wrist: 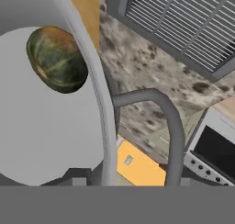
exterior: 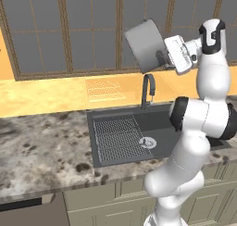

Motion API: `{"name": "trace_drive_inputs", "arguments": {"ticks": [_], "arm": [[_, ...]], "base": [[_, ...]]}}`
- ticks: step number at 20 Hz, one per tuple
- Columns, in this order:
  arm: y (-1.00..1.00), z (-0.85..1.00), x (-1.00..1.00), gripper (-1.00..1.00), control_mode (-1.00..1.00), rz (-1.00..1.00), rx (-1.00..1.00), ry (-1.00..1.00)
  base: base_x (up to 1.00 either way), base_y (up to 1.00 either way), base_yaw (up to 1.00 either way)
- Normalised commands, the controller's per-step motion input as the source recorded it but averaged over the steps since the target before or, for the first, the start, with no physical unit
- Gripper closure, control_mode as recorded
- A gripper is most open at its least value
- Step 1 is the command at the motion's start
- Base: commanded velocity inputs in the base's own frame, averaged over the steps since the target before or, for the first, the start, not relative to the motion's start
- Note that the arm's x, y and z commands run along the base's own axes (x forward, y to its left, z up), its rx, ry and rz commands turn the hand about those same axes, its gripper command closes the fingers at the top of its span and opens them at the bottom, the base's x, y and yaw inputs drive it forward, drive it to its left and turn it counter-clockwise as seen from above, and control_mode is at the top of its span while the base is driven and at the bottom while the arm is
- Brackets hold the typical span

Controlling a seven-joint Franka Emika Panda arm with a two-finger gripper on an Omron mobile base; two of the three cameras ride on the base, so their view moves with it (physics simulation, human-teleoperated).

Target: Dump the squash from the pot into the sink. Then turn on the water and wash the squash. Then turn off the water and put the squash back in the pot.

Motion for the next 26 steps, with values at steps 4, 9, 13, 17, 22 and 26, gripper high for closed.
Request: {"name": "trace_drive_inputs", "arguments": {"ticks": [4,9,13,17,22,26], "arm": [[-0.28,0.07,0.10,1.00,-1.00,0.00,0.24,0.01],[-0.11,0.23,0.05,1.00,-1.00,0.00,0.28,0.00],[-0.12,0.08,0.27,1.00,-1.00,0.00,0.25,0.07],[-0.13,0.02,0.30,1.00,-1.00,0.00,0.17,0.14],[-0.08,0.00,0.07,1.00,-1.00,0.01,0.11,0.15],[-0.09,0.00,0.00,1.00,-1.00,0.04,0.09,0.06]], "base": [[0.00,0.00,0.00],[0.00,0.00,0.00],[0.00,0.00,0.00],[0.00,0.00,0.00],[0.00,0.00,0.00],[0.00,0.00,0.00]]}}
